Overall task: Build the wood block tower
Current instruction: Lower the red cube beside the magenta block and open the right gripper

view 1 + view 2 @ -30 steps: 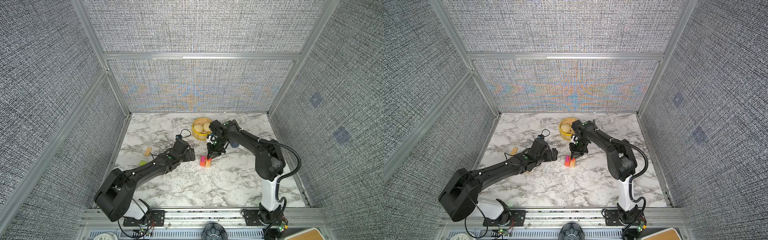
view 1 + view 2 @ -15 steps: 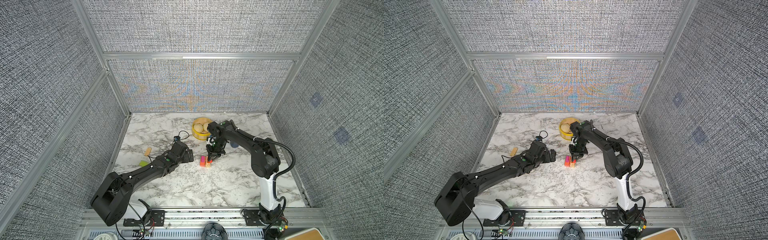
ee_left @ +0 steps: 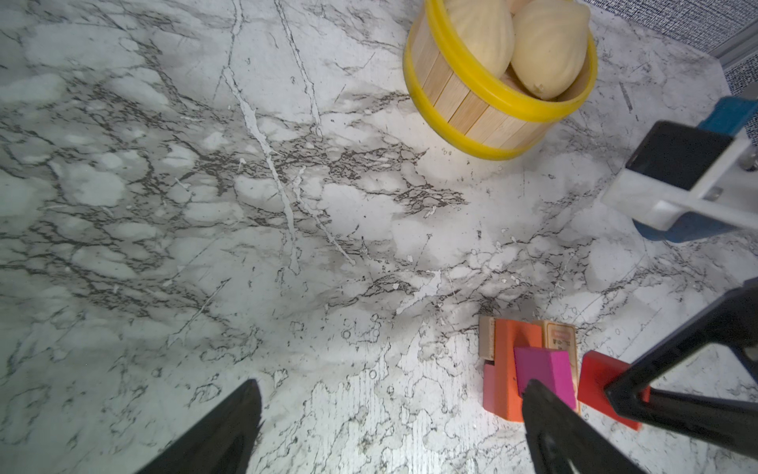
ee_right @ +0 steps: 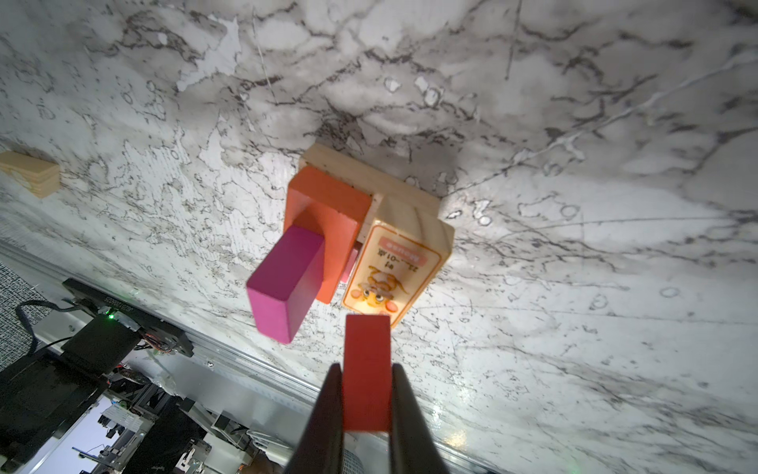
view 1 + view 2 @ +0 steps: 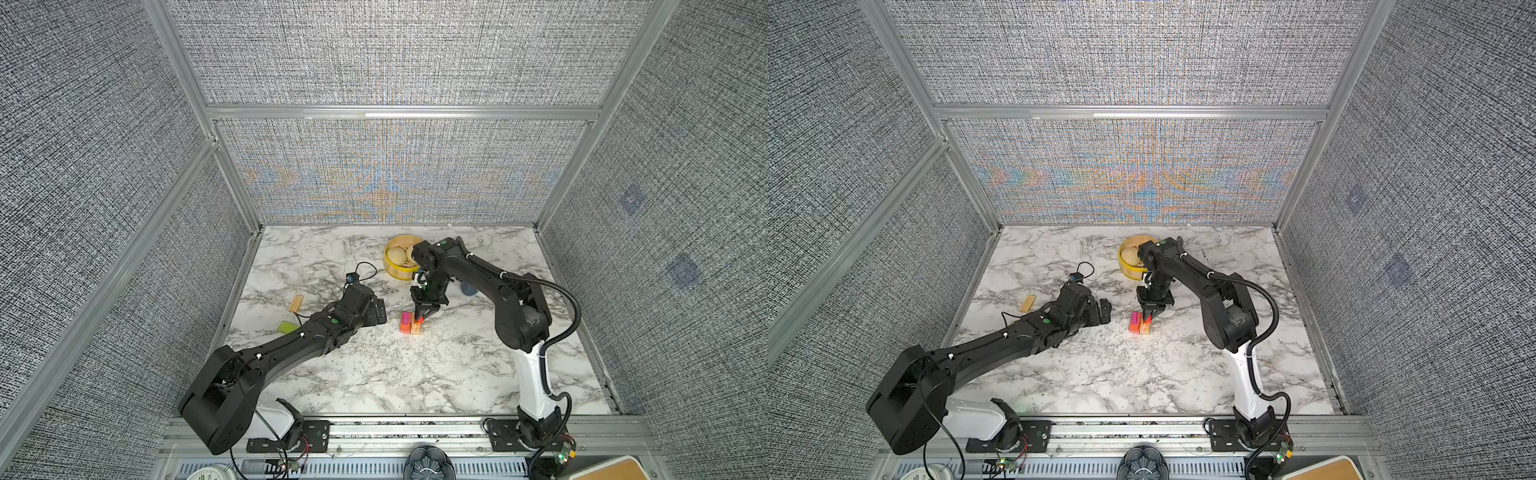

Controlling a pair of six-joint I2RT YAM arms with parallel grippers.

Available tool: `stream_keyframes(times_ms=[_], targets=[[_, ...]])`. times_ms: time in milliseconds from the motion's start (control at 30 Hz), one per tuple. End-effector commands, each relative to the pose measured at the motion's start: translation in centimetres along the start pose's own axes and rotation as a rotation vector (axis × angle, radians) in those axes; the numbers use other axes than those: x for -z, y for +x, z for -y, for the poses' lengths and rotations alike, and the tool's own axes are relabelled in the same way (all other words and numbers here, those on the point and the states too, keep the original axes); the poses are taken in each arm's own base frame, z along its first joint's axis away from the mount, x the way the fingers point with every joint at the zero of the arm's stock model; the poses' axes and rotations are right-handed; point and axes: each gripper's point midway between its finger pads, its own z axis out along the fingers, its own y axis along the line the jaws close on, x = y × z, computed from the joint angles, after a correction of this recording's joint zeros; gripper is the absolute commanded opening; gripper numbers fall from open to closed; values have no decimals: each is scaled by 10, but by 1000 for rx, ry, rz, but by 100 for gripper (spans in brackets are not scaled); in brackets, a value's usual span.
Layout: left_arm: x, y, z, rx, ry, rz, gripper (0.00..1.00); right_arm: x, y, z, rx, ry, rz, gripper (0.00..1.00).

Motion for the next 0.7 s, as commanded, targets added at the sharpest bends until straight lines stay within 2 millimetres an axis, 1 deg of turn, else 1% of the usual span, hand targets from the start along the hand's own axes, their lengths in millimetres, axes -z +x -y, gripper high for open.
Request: stream_keyframes(times_ms=[0,133,433,667], targets=[[0,-5,1,-1,-2,23,99,2,2,1,-6,12,-15,10],[-1,-3,-1,1,-7,18,100,2,0,3,-3,24,-23,10],[-1,-4,-2,2,-15,25,99,0,2,4,7,30,-41,12],[-5,-3,-2,3,-16,17,100,-2,2,6,7,41,-44,16]])
